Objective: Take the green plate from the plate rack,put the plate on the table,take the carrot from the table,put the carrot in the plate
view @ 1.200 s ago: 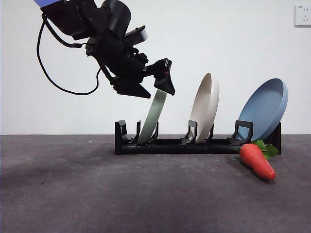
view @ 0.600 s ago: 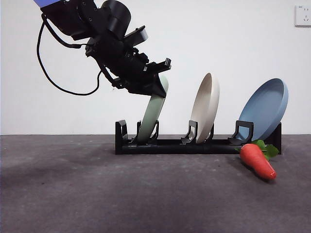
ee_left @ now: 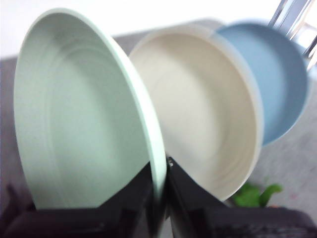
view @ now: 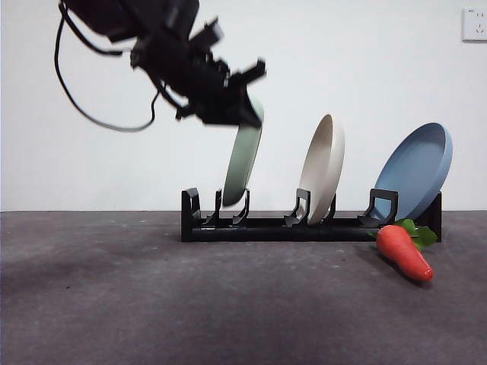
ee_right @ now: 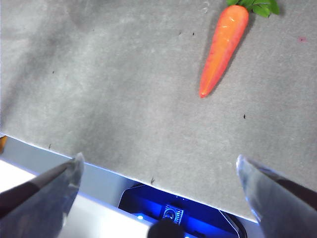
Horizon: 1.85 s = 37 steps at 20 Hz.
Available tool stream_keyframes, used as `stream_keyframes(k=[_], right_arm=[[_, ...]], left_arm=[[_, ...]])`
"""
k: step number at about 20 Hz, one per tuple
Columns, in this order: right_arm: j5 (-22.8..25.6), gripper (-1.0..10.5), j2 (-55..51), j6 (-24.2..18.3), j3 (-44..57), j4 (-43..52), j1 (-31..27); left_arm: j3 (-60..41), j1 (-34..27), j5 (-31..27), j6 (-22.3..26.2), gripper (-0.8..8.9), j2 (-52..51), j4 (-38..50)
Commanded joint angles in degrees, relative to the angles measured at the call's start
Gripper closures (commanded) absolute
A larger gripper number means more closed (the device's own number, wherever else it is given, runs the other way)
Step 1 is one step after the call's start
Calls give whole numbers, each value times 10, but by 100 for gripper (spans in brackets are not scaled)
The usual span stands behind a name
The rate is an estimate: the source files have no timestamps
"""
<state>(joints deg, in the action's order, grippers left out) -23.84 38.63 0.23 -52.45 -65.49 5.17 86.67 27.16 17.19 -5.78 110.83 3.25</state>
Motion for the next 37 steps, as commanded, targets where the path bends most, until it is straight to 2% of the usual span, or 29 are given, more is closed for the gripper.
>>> stream_keyframes(k=[1, 6, 9, 12, 15, 18, 19, 21, 22, 25, 29, 33, 37], right_arm=[[1, 286, 0, 3, -2, 3, -1], [0, 286, 0, 3, -2, 3, -1], [0, 286, 0, 3, -2, 3, -1], [0, 286, 0, 3, -2, 4, -1], [0, 286, 0, 3, -2, 7, -1], [0, 286, 0, 3, -2, 7, -1], [0, 286, 0, 3, -2, 7, -1], [0, 286, 0, 3, -2, 7, -1], [0, 286, 0, 3, -2, 7, -1], [-1, 286, 0, 3, -2, 7, -1], [-1, 286, 0, 3, -2, 7, -1], [-1, 286, 0, 3, -2, 7, -1], [-1, 287, 0, 2, -2, 7, -1]], left_arm=[[13, 5, 18, -21, 822, -27, 1], [17, 12, 73, -13, 822, -105, -80], [17, 32, 59, 73, 821, -181, -191], [17, 76, -30, 163, 821, -253, -304], [17, 138, -160, 249, 820, -280, -426], [-1, 183, -218, 269, 819, -274, -504], [-18, 200, -226, 267, 819, -270, -506], [-66, 229, -284, 266, 819, -270, -487], [-98, 243, -310, 266, 819, -270, -465], [-204, 269, -332, 272, 819, -268, -370], [-300, 299, -366, 326, 820, -242, -258], [-309, 311, -367, 348, 820, -178, -199], [-309, 314, -371, 349, 820, -122, -185]])
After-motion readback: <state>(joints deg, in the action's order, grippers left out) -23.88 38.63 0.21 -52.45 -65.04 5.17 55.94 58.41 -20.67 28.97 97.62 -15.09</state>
